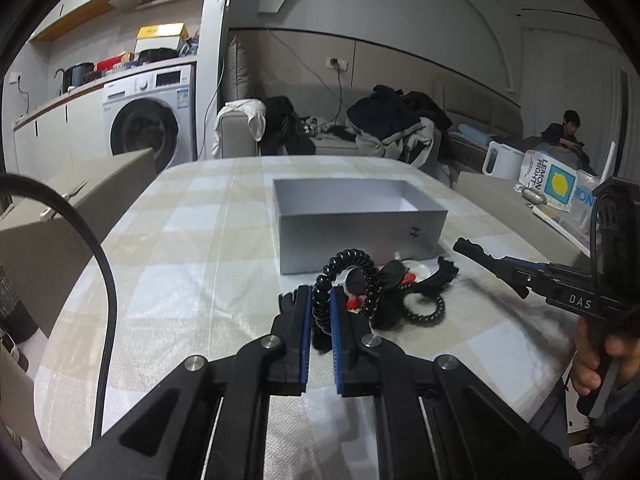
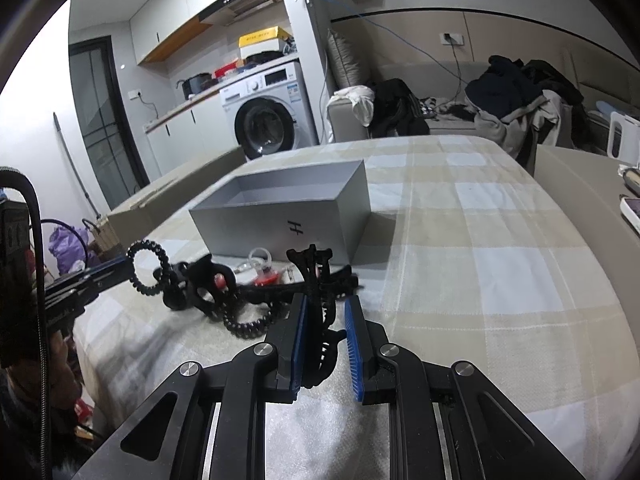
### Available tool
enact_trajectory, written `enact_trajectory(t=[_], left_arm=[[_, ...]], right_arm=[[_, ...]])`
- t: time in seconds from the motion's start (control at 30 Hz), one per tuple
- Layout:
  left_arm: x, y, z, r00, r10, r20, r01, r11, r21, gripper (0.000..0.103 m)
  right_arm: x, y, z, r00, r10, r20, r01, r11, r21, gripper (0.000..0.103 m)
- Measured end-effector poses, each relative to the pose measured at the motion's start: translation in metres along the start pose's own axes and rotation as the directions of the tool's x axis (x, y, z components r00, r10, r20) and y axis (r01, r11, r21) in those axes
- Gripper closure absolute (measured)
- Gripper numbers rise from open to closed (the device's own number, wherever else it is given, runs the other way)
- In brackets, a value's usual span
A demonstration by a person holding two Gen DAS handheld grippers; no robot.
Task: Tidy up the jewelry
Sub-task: 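Carry both held items over the grey box and open both tools to drop them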
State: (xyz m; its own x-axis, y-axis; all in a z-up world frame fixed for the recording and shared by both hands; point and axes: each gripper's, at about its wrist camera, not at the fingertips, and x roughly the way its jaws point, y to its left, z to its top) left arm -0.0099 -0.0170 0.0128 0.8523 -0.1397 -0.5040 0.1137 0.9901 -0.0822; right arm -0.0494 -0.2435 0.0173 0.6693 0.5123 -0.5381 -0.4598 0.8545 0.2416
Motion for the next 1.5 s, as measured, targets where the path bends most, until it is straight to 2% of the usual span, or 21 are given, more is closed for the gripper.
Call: enact_trajectory(t=[0.3,0.53,0.73,0.9,1.0,1.33,1.5], left_arm=[[0.002,0.006,0.023,0.999,0.016,0.051,-0.015,1.000,-0.018,0.099],[0.015,0.011,0.049,0.995,0.041,0.095,-0.039,0.999,-0.023,0.099],[0.030,0.011,0.062,0.992,0.043,0.118,-0.041,0.999,-0.012,0.099],[0.054,0.015,0.068,0.997,0.028,0.077,-0.027,0.999,-0.020,0.099],[0.060,0.014,0.068,0.997,0.034,0.070,-0.033,0.999,-0.013,0.099],[0.089,0.006,0.064,0.999,0.051,-0.017,-0.050,0.999,0.012,0.099],[0.096,0.005,0.064,0.997,0.054,-0.059,-0.053,0.998,0.017,0.099]], right_arm=[[-0.011,-0.007,0.023,0.997,0.060,0.055,-0.064,0.995,0.081,0.085],[0.006,0.000,0.053,0.996,0.086,0.015,-0.087,0.994,0.072,0.085],[0.040,-0.002,0.081,0.992,0.124,-0.028,-0.120,0.986,0.118,0.085],[0.068,-0.008,0.094,0.990,0.119,-0.073,-0.108,0.983,0.149,0.085],[0.080,-0.006,0.101,0.992,0.090,-0.091,-0.078,0.989,0.122,0.085],[0.113,-0.006,0.108,0.979,0.095,-0.183,-0.071,0.988,0.135,0.085],[0.117,-0.003,0.108,0.980,0.087,-0.179,-0.068,0.992,0.109,0.085]])
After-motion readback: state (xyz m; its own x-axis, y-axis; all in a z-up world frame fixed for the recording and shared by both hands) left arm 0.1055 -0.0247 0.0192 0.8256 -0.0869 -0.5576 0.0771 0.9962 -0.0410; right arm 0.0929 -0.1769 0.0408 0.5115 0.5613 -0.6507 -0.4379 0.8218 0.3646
